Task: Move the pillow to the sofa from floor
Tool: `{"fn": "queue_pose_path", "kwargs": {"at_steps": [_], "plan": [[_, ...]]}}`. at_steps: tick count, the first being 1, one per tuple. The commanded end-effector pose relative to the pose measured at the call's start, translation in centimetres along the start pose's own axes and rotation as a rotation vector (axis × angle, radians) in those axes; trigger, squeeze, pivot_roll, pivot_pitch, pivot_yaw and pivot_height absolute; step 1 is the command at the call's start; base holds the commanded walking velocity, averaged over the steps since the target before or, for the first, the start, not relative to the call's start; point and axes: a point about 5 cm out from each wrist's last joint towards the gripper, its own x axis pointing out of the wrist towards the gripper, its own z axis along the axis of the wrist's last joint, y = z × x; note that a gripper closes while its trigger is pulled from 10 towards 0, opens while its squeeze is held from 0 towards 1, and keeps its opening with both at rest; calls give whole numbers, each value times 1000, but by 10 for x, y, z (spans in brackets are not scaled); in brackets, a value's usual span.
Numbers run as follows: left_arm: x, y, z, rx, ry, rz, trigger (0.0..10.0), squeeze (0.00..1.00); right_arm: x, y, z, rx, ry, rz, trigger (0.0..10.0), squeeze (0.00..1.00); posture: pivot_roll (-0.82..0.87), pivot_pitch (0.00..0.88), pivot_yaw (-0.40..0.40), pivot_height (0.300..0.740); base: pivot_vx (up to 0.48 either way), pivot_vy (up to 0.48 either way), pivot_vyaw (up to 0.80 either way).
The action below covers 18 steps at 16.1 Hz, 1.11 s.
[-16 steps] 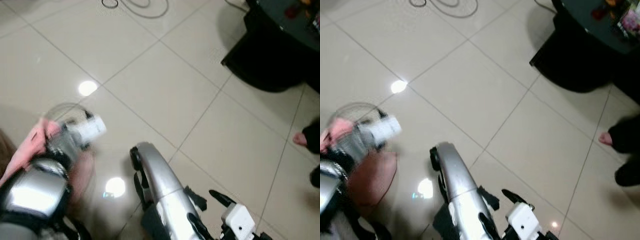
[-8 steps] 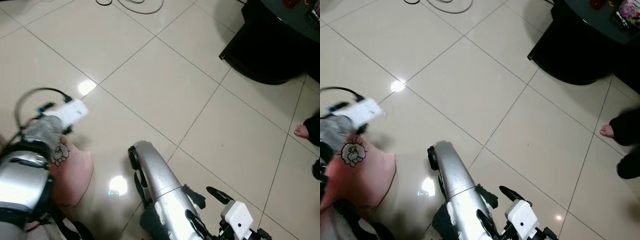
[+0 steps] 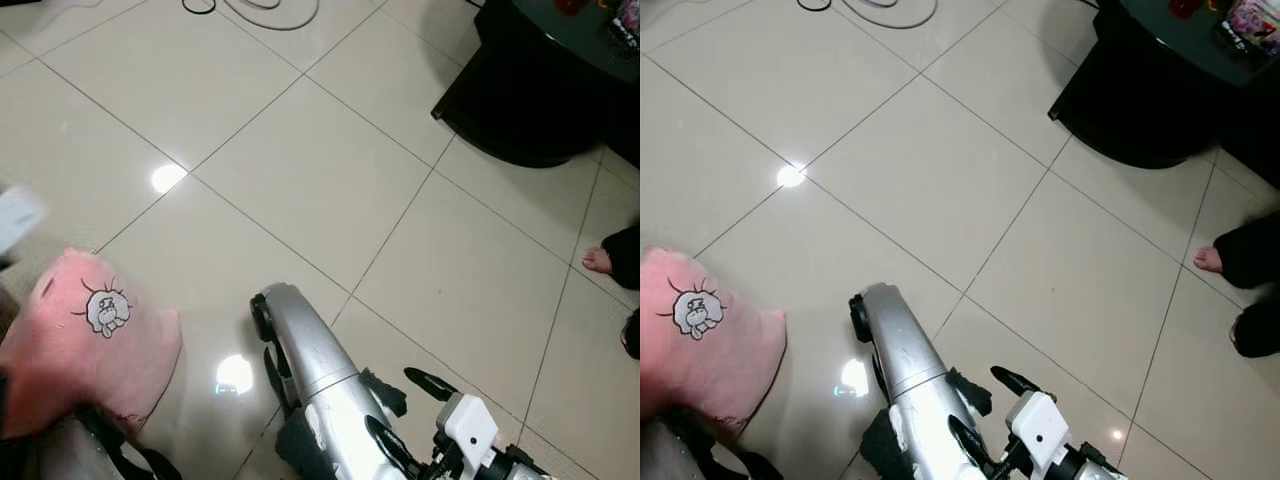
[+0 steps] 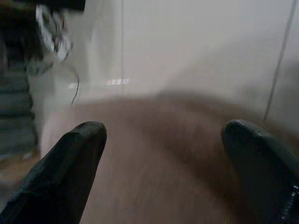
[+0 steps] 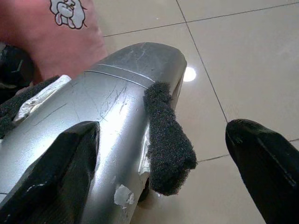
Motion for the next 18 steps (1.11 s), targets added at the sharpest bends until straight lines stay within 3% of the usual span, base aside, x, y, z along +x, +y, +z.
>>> {"fn": "queue_pose_path", "kwargs": {"at_steps": [1, 3, 6, 9, 12, 13, 15, 16, 18], "plan": [[-1, -13, -16, 49, 52, -35, 10000, 0, -1, 0, -21, 48, 115, -17, 10000, 0, -185, 336, -222, 536, 0, 0, 0], [-4, -22, -36, 118, 105, -70, 10000, 0, -1, -2, -21, 46, 116, -9, 10000, 0, -179, 339, -229, 536, 0, 0, 0], [-10, -19, -75, 254, 205, -93, 10000, 0, -2, -4, -22, 48, 118, -3, 10000, 0, -164, 347, -223, 536, 0, 0, 0], [-12, -19, -80, 334, 189, -253, 10000, 0, -5, -4, -23, 62, 113, 8, 10000, 0, -142, 361, -217, 536, 0, 0, 0], [-10, -3, -65, 351, 126, -286, 10000, 0, -7, -4, -24, 65, 111, 19, 10000, 0, -119, 369, -212, 536, 0, 0, 0], [-8, 13, -47, 308, 58, -275, 10000, 0, -9, -4, -25, 67, 111, 21, 10000, 0, -108, 373, -208, 536, 0, 0, 0], [-8, 31, -23, 245, -39, -285, 10000, 0, -10, -4, -26, 71, 109, 22, 10000, 0, -96, 376, -201, 536, 0, 0, 0], [-9, 37, -4, 204, -127, -318, 10000, 0, -10, -5, -26, 73, 107, 16, 10000, 0, -93, 376, -200, 536, 0, 0, 0], [-11, 39, 13, 134, -227, -367, 10000, 0, -10, -5, -27, 78, 106, 11, 10000, 0, -78, 377, -197, 536, 0, 0, 0]]}}
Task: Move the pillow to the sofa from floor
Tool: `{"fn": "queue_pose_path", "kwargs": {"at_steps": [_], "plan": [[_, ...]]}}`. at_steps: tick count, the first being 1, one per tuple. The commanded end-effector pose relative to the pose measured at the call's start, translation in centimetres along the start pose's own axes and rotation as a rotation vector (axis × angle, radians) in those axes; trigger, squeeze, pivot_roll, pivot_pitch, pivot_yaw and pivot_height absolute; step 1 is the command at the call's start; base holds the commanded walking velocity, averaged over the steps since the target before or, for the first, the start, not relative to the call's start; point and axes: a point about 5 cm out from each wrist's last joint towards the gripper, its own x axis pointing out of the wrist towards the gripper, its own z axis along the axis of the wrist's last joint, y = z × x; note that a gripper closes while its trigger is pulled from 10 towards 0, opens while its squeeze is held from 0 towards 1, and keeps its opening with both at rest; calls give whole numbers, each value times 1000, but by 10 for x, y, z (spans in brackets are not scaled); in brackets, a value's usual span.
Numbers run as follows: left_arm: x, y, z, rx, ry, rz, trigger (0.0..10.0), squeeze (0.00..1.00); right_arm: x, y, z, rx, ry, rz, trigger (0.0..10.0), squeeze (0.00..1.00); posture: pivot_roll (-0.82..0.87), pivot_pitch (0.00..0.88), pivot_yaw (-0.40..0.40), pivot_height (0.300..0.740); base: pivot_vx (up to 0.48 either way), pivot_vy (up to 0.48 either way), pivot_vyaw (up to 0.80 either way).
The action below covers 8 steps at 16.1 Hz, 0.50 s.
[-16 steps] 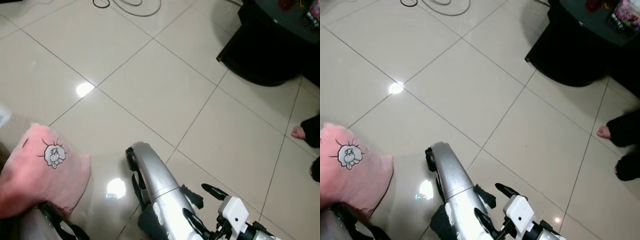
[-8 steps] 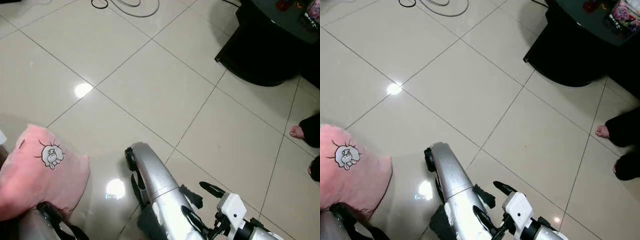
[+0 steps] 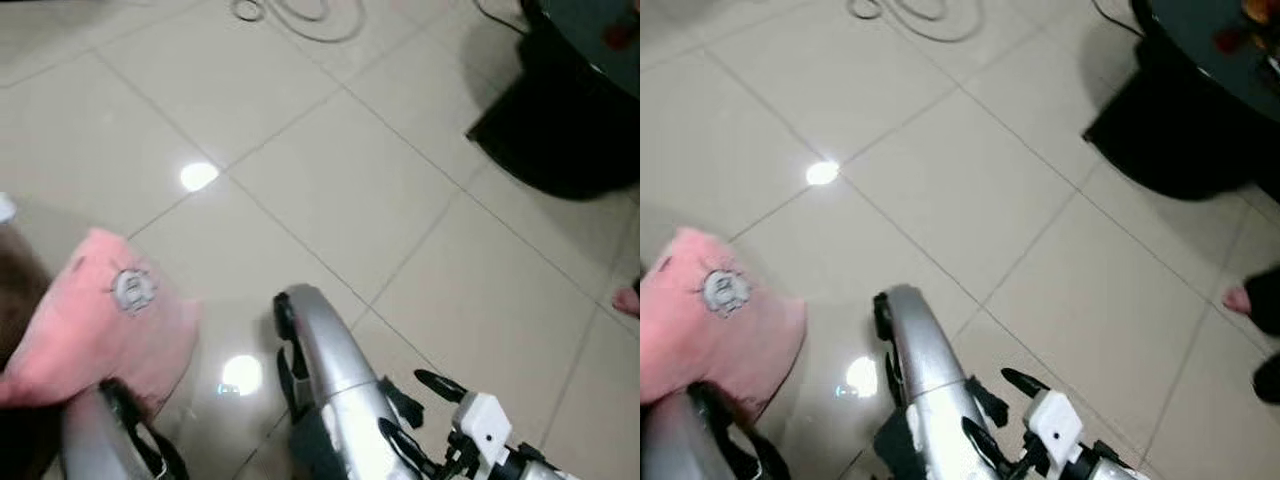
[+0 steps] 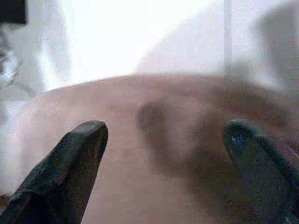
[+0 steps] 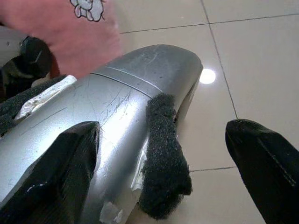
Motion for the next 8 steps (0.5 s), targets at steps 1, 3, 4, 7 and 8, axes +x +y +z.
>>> {"fn": "queue_pose_path", "kwargs": {"at_steps": [1, 3, 4, 7, 8], "plan": [[0, -2, 2, -29, -38, -39, 10000, 0, 0, 5, -18, 55, 95, -10, 10000, 0, -70, 376, -196, 536, 0, 0, 0], [-6, 9, 8, -86, -120, -23, 10000, 0, 1, 5, -19, 61, 94, -6, 10000, 0, -45, 373, -192, 536, 0, 0, 0], [-9, 17, 14, -141, -181, -5, 10000, 0, 3, 5, -19, 60, 87, -5, 10000, 0, -33, 372, -192, 536, 0, 0, 0], [-9, 18, 28, -167, -251, -42, 10000, 0, 9, 3, -17, 52, 70, 4, 10000, 0, -2, 370, -185, 536, 0, 0, 0], [-9, 17, 36, -129, -278, -92, 10000, 0, 12, 2, -17, 52, 66, 4, 10000, 0, 9, 373, -182, 536, 0, 0, 0]]}}
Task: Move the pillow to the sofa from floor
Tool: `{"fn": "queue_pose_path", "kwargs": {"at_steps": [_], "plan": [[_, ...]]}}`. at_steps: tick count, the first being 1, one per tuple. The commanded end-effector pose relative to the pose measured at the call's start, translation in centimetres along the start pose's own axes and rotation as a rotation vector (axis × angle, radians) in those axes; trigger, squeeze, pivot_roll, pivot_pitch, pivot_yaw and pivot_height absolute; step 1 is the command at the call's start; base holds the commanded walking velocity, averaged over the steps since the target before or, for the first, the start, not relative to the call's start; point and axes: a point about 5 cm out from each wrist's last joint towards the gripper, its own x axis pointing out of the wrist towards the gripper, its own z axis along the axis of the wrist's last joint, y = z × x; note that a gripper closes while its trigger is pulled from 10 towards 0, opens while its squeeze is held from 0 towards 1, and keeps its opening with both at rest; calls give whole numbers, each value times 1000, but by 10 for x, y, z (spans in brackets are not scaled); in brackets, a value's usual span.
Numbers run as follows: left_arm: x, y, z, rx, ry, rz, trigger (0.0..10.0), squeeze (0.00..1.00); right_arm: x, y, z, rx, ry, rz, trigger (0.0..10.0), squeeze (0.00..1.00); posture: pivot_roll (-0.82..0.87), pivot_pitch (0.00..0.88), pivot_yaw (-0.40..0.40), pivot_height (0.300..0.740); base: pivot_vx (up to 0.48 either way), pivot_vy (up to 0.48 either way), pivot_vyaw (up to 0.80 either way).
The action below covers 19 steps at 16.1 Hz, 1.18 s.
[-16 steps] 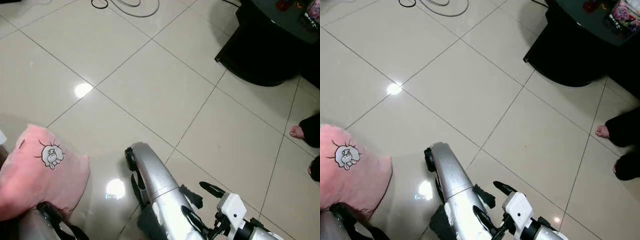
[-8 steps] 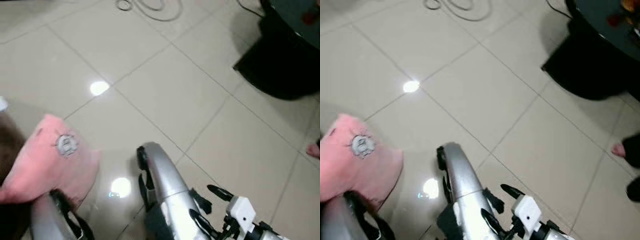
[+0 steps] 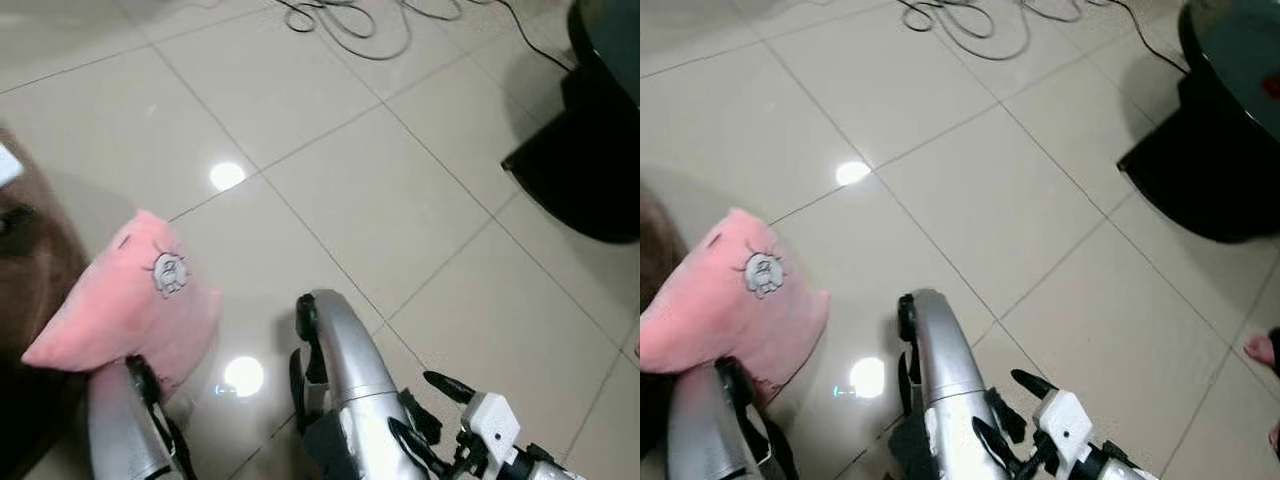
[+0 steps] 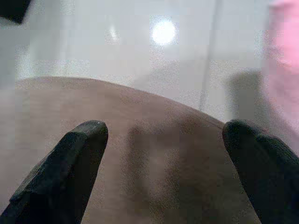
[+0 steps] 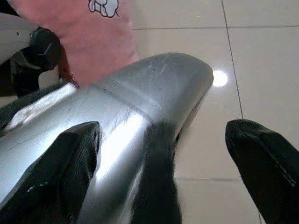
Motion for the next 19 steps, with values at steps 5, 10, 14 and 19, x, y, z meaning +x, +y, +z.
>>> {"fn": "queue_pose_path", "kwargs": {"at_steps": [5, 10, 14, 19], "plan": [[9, -2, 40, 201, -14, -193, 10000, 0, 27, 10, -9, 55, 37, 39, 10000, 0, 53, 372, -143, 536, 0, 0, 0], [36, -31, 61, 226, 37, -301, 10000, 0, 42, 9, -6, 61, 7, 34, 10000, 0, 56, 358, -109, 536, 0, 0, 0], [34, -16, 116, -112, -425, -124, 10000, 0, 42, 7, -7, 44, 0, -78, 10000, 0, 28, 333, -96, 536, 0, 0, 0], [23, -23, 125, -525, -863, -46, 10000, 0, 36, -2, -14, 10, 48, -195, 10000, 0, 67, 301, -116, 536, 0, 0, 0]]}}
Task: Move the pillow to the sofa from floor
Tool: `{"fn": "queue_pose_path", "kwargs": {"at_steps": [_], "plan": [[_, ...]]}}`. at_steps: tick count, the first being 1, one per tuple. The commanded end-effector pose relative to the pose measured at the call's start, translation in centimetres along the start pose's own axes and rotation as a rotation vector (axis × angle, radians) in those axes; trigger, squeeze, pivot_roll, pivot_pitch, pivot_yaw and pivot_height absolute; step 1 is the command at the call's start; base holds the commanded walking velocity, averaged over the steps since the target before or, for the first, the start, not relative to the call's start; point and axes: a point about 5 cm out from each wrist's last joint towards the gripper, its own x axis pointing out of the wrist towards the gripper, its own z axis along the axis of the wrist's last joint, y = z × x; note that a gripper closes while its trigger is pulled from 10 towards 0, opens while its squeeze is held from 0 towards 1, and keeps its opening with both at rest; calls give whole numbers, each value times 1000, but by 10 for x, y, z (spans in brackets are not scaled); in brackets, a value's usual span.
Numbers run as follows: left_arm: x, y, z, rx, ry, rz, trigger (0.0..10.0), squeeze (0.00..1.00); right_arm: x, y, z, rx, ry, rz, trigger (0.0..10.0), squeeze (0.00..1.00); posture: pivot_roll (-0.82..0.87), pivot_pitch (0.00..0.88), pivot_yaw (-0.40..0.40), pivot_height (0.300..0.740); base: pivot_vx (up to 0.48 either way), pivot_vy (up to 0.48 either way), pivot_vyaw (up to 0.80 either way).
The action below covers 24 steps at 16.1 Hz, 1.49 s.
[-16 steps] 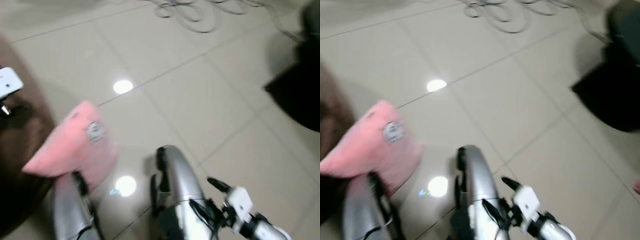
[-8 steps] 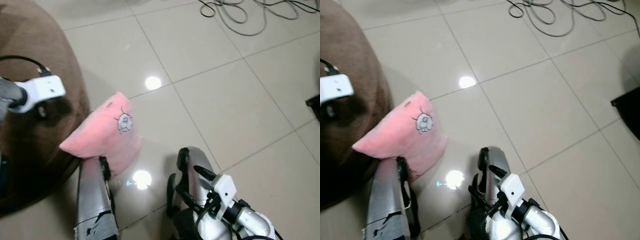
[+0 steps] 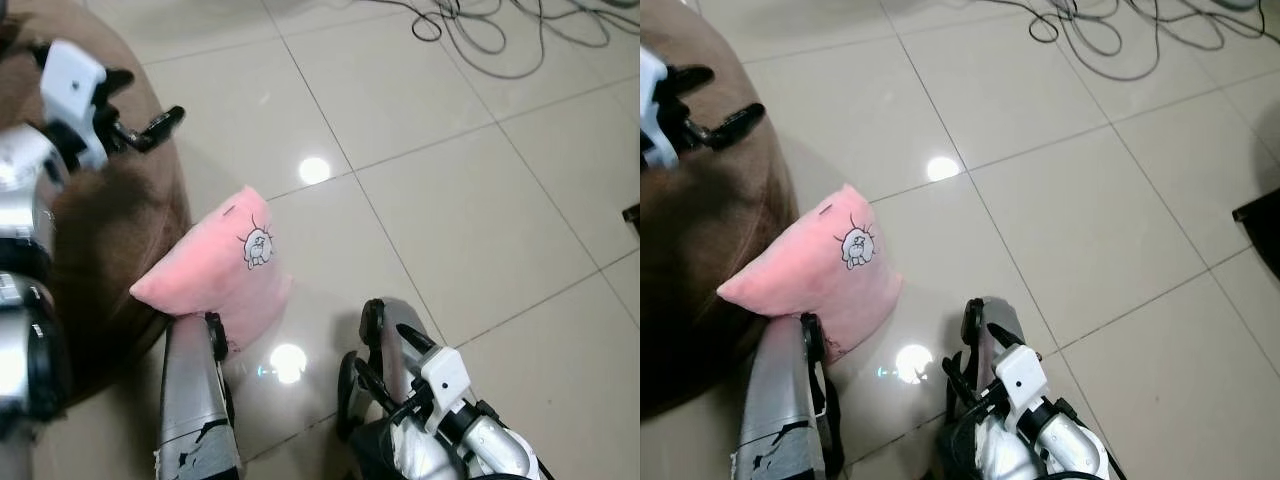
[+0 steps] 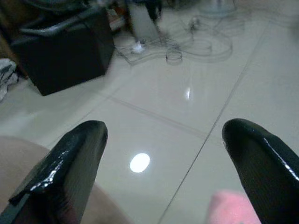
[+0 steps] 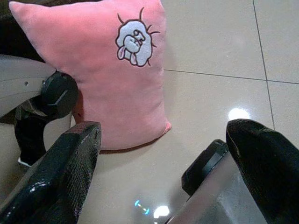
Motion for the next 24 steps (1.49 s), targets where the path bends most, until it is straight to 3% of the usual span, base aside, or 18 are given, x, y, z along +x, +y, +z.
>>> {"fn": "queue_pose_path", "kwargs": {"at_steps": [1, 2, 3, 4, 5, 6, 7, 8, 9, 10, 12, 13, 16, 20, 21, 22, 24], "plan": [[-13, -9, -8, -110, -49, 24, 10000, 0, -22, -3, -29, 41, 152, -60, 10000, 0, 97, 283, -115, 536, 0, 0, 0], [-40, -38, -38, -163, -17, 3, 10000, 0, -23, -5, -31, 55, 152, -94, 10000, 0, 110, 277, -113, 536, 0, 0, 0], [-64, -57, -65, -275, 27, 54, 10000, 0, -24, -5, -34, 82, 154, -117, 10000, 0, 118, 277, -115, 536, 0, 0, 0], [-89, -75, -91, -303, 86, 63, 10000, 0, -23, -6, -35, 88, 159, -119, 10000, 0, 131, 266, -124, 536, 0, 0, 0], [-89, -75, -91, -303, 86, 63, 10000, 0, -23, -6, -35, 88, 159, -119, 10000, 0, 131, 266, -124, 536, 0, 0, 0], [-118, -95, -116, -355, 171, 113, 10000, 0, -23, -6, -37, 85, 179, -98, 10000, 0, 153, 265, -134, 536, 0, 0, 0], [-118, -95, -116, -355, 171, 113, 10000, 0, -23, -6, -37, 85, 179, -98, 10000, 0, 153, 265, -134, 536, 0, 0, 0], [-137, -117, -126, -409, 204, 165, 10000, 0, -22, -8, -38, 78, 190, -83, 10000, 0, 174, 263, -146, 536, 0, 0, 0], [-139, -124, -124, -423, 207, 179, 10000, 0, -22, -9, -38, 70, 194, -86, 10000, 0, 174, 263, -146, 536, 0, 0, 0], [-131, -138, -110, -437, 186, 177, 10000, 0, -22, -13, -39, 70, 193, -100, 10000, 0, 189, 262, -158, 536, 0, 0, 0], [-121, -150, -98, -438, 150, 163, 10000, 0, -20, -15, -38, 86, 174, -110, 10000, 0, 188, 260, -162, 536, 0, 0, 0], [-117, -166, -94, -454, 133, 123, 10000, 0, -20, -17, -39, 78, 185, -115, 10000, 0, 186, 260, -166, 545, 0, 0, 0], [-119, -203, -101, -472, 194, 34, 10000, 0, -19, -21, -40, 80, 210, -126, 10000, 0, 179, 257, -168, 569, 0, 0, 0], [-116, -208, -106, -453, 246, 32, 10000, 0, -16, -25, -40, 79, 209, -150, 10000, 0, 174, 259, -166, 602, 0, 0, 0], [-115, -206, -107, -448, 250, 43, 10000, 0, 2, -30, -18, -68, 88, -154, 10000, 0, 173, 259, -166, 611, 0, 0, 0], [-114, -205, -108, -445, 253, 48, 10000, 0, 32, -30, 23, -282, -116, -146, 10000, 0, 172, 258, -166, 621, 0, 0, 0], [-113, -206, -110, -430, 266, 38, 10000, 0, 40, -19, 34, -319, -173, -135, 10000, 0, 172, 256, -166, 635, 0, 0, 0]]}}
